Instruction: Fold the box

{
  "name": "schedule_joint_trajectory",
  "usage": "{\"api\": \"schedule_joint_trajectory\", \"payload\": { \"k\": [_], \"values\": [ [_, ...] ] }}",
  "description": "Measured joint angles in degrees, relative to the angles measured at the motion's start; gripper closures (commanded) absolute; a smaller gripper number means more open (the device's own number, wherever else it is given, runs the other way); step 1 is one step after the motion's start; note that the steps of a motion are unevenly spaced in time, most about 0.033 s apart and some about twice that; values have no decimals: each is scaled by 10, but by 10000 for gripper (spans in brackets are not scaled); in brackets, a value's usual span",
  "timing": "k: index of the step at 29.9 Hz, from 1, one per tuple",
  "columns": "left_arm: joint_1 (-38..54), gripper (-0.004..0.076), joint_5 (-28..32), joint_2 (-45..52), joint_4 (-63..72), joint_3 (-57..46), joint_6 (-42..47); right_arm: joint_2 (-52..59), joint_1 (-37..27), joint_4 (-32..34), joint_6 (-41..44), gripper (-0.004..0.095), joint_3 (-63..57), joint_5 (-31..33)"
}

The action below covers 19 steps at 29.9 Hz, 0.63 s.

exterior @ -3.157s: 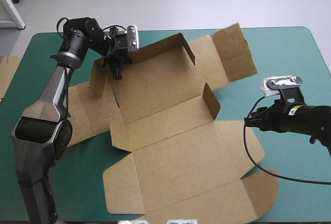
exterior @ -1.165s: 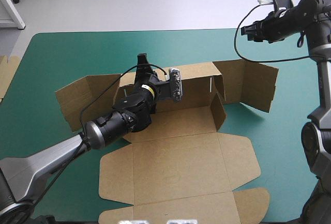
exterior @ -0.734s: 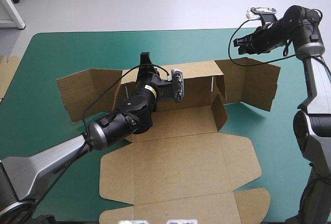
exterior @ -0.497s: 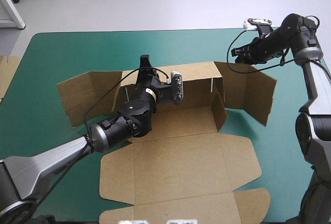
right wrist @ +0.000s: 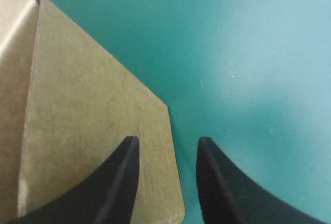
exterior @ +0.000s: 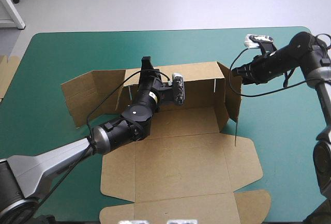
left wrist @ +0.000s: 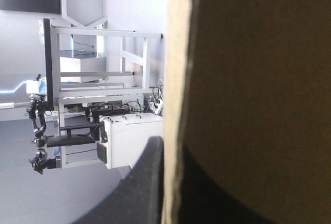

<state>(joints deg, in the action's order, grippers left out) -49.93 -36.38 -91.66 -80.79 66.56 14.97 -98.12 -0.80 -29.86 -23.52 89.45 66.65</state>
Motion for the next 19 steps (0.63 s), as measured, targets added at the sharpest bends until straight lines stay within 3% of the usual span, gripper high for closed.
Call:
{"api": "schedule_joint_trajectory", "payload": {
  "k": [8, 19],
  "values": [
    [0, 734, 7, -1, -88, -36, 65, 116, 0, -81, -114, 563, -177, -126],
    [-5, 734, 5, -1, -108, -44, 84, 177, 0, -191, -298, 541, -310, -176]
  ]
}}
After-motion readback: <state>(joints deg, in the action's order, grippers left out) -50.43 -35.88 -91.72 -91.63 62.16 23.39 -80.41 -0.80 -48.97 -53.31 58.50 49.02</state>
